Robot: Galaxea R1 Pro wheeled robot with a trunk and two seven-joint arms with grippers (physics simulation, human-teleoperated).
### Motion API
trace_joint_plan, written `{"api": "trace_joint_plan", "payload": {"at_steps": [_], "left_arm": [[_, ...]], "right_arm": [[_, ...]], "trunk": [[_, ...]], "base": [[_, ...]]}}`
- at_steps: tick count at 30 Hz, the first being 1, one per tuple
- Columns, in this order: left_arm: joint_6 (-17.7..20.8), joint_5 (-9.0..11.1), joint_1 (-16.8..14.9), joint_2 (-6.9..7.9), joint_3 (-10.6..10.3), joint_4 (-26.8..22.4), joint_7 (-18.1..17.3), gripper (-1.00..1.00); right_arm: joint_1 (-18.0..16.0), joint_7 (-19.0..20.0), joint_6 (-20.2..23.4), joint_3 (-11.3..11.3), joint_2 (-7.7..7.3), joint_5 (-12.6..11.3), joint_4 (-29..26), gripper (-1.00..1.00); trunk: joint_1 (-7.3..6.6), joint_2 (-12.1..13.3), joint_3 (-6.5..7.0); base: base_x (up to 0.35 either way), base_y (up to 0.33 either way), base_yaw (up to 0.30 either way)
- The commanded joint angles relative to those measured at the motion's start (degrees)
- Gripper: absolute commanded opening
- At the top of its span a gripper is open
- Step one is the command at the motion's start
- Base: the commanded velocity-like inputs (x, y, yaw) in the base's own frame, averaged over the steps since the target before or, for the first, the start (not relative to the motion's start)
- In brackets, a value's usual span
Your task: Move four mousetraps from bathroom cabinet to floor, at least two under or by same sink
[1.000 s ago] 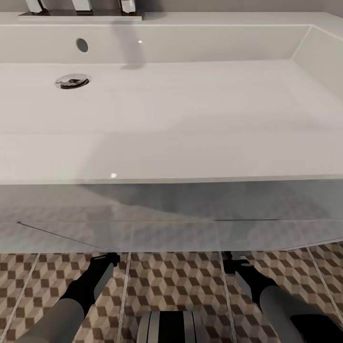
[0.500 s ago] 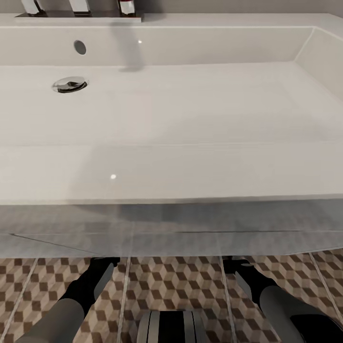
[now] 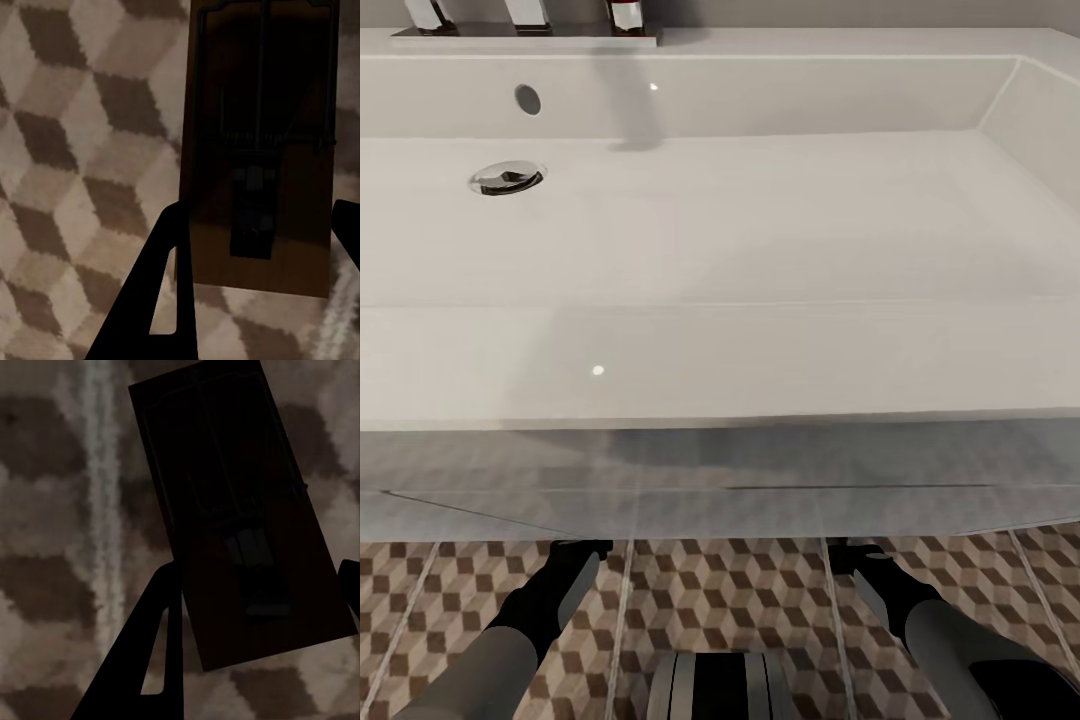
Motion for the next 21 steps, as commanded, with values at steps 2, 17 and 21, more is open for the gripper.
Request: {"api": "trace_joint_plan", "payload": {"at_steps": [2,17,21], "left_arm": [[0.2,0.6,0.0,0.09,-0.5,-0.1,0.6,-1.00],[0.3,0.6,0.0,0.05,-0.5,-0.1,0.6,-1.00],[0.4,0.6,0.0,0.07,-0.5,-0.1,0.6,-1.00]], "right_arm": [[0.0,-0.2,0.4,0.3,-0.02,-0.1,-0.1,-1.00],[0.0,-0.2,0.4,0.3,-0.02,-0.1,-0.1,-1.00],[0.0,-0.2,0.4,0.3,-0.02,-0.1,-0.1,-1.00]], "trunk": [[-0.01,0.0,-0.03],[-0.01,0.0,-0.03],[-0.01,0.0,-0.03]], "base": [[0.000,0.000,0.000],[0.000,0.000,0.000],[0.000,0.000,0.000]]}}
